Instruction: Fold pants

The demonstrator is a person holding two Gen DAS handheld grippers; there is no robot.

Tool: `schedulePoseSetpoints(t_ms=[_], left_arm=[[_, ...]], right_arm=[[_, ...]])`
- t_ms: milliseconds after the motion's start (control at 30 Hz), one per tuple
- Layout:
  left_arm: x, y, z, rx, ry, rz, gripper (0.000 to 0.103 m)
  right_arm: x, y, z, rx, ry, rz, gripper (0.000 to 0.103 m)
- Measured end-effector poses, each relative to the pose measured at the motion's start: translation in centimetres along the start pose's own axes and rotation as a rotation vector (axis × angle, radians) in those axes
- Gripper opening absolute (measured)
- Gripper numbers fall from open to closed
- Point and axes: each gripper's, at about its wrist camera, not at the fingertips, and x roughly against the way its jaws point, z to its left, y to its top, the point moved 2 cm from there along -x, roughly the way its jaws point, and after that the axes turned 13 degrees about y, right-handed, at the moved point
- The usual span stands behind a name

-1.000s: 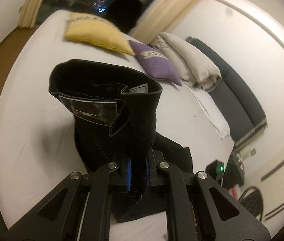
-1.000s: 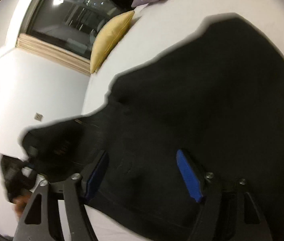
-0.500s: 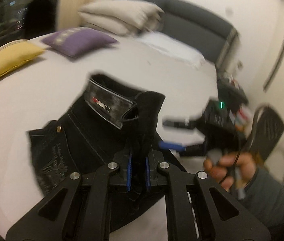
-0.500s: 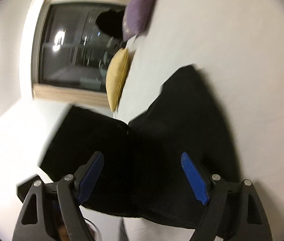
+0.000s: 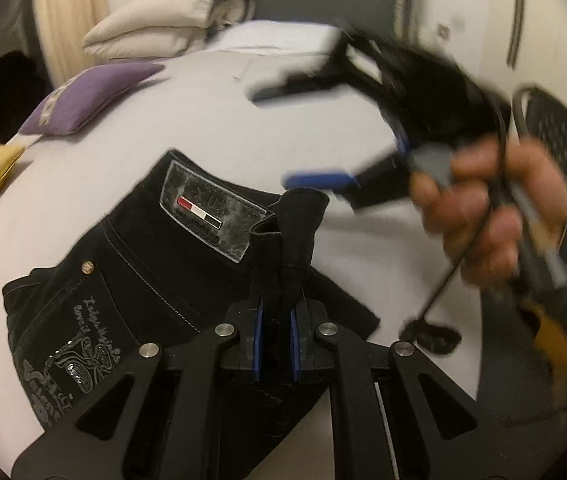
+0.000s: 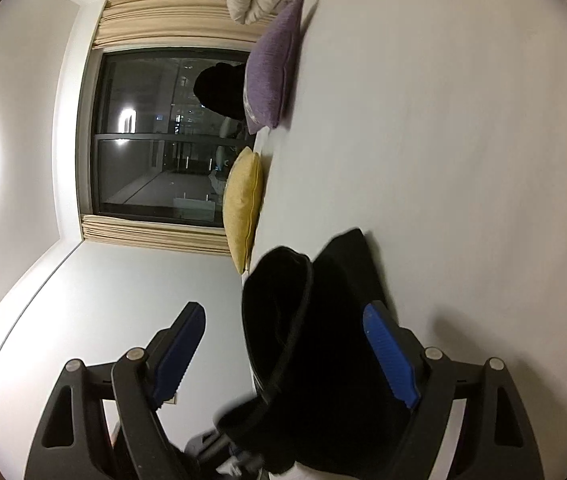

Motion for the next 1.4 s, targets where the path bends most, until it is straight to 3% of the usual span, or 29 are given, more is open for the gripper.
schedulePoseSetpoints(t_ms=[133,167,200,233,267,300,467,567,633,700,733,767,800,833,867,933,1000,1033,1133,1233,1333,1367,1400], left_arm=[[-5.4,-3.0,-1.2,-0.019,-0.021,0.158,0.015],[-5.1,-3.1,-1.4,-0.027,-0.017,0.135,0.015],[-4.3,-3.0,-1.9,-0.038,-0.025,0.123,0.026],[-3.5,-2.9,-2.2,-0.038,-0.048,0.128,0.055],[-2.3,-3.1,-2.2,-0.020,-0.073,0.122,0.068],[-1.2,-3.3,-2.0,0.002,-0.098,0.105,0.072],[5.4,-5.8,3.5,0.237,-0.150,0.016,0.072],[5.4,-7.2,8.6,0.369,-0.037,-0.010,0.072],[3.7,-8.9,11.3,0.440,0.005,0.027,0.072],[-0.4,-10.0,12.7,0.486,0.011,0.113,0.072],[-2.6,-10.9,12.9,0.506,-0.004,0.176,0.072],[-3.9,-11.6,13.0,0.519,-0.014,0.194,0.071],[-3.9,-11.8,12.8,0.522,-0.012,0.180,0.072],[-3.4,-11.6,12.6,0.521,-0.010,0.177,0.072],[-2.7,-11.3,12.6,0.527,-0.009,0.172,0.072],[-0.5,-10.9,14.0,0.558,0.002,0.099,0.072],[2.3,-11.2,15.1,0.573,0.068,0.020,0.074],[2.7,-11.5,16.0,0.595,0.091,0.011,0.082],[0.7,-12.5,17.9,0.638,0.096,0.110,0.084],[-2.0,-12.5,18.0,0.654,0.038,0.222,0.084],[-5.1,-12.7,18.1,0.690,-0.029,0.300,0.084],[-5.9,-12.4,18.0,0.693,-0.047,0.300,0.084],[-6.4,-12.5,17.7,0.690,-0.066,0.302,0.084]], right_arm=[[-0.9,-0.5,0.7,0.034,-0.074,0.035,0.084],[-1.0,-0.5,0.9,0.043,-0.081,0.045,0.084],[-1.2,-0.5,1.4,0.054,-0.086,0.053,0.084],[-1.4,-0.4,1.9,0.068,-0.085,0.058,0.084],[-1.6,-0.2,2.5,0.080,-0.078,0.062,0.084],[-2.1,0.0,3.3,0.092,-0.069,0.069,0.084],[-5.6,-0.1,6.7,0.135,0.048,0.148,0.084],[-9.4,-1.7,6.9,0.135,0.068,0.261,0.084],[-11.7,-2.9,5.4,0.138,0.010,0.336,0.084],[-12.9,-3.2,2.2,0.167,-0.185,0.371,0.084],[-12.7,-2.7,-0.1,0.138,-0.249,0.359,0.069],[-12.0,-2.1,-1.5,0.090,-0.249,0.328,0.056],[-10.8,-1.5,-2.1,0.046,-0.244,0.290,0.032],[-10.0,-1.3,-1.8,0.041,-0.254,0.274,0.029],[-9.1,-1.4,-0.8,0.082,-0.276,0.266,0.034],[-7.1,-1.6,2.0,0.190,-0.308,0.238,0.076],[-4.9,-1.9,4.1,0.279,-0.340,0.197,0.090],[-4.2,-2.0,4.8,0.312,-0.350,0.197,0.090],[-3.8,-2.1,4.1,0.310,-0.417,0.264,0.094],[-5.0,-2.6,1.1,0.237,-0.478,0.361,0.094],[-5.6,-3.6,0.3,0.313,-0.524,0.381,0.094],[-6.0,-3.9,0.4,0.330,-0.539,0.392,0.093],[-6.3,-4.1,0.5,0.330,-0.536,0.406,0.081]])
